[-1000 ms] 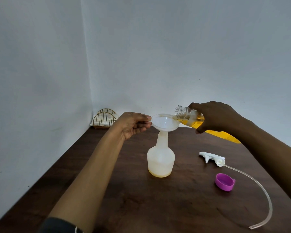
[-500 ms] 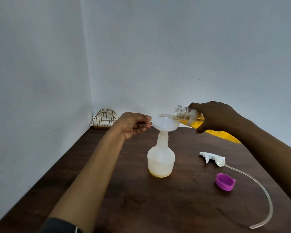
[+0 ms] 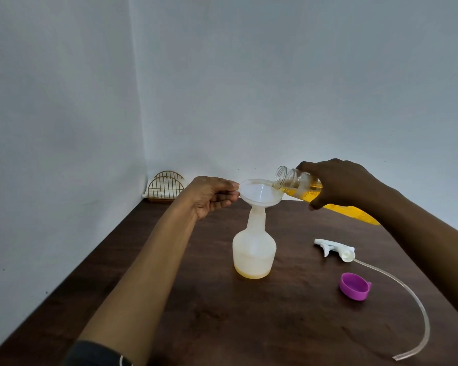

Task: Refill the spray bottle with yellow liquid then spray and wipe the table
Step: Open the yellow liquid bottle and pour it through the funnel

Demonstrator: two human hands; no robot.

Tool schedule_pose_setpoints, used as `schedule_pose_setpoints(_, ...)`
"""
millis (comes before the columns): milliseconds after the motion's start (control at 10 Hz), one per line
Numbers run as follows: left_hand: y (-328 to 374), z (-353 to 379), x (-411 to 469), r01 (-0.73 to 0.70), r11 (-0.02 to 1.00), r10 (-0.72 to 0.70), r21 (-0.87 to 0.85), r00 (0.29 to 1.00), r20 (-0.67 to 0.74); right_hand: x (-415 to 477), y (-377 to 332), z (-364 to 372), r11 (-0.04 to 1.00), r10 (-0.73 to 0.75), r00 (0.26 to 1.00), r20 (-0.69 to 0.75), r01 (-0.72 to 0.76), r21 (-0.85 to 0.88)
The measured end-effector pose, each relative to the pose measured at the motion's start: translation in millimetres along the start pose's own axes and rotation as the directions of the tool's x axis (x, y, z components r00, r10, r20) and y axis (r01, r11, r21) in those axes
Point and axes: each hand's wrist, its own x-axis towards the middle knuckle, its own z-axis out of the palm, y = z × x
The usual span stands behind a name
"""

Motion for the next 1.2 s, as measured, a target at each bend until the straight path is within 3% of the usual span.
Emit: schedule_pose_setpoints(1200, 0.8, 0.1, -2.5, 0.000, 1.000, 0.000, 0.005, 1.000, -0.002, -0.6, -2.0, -2.0, 1.000, 0.001, 1.000, 0.008, -0.001, -0.006)
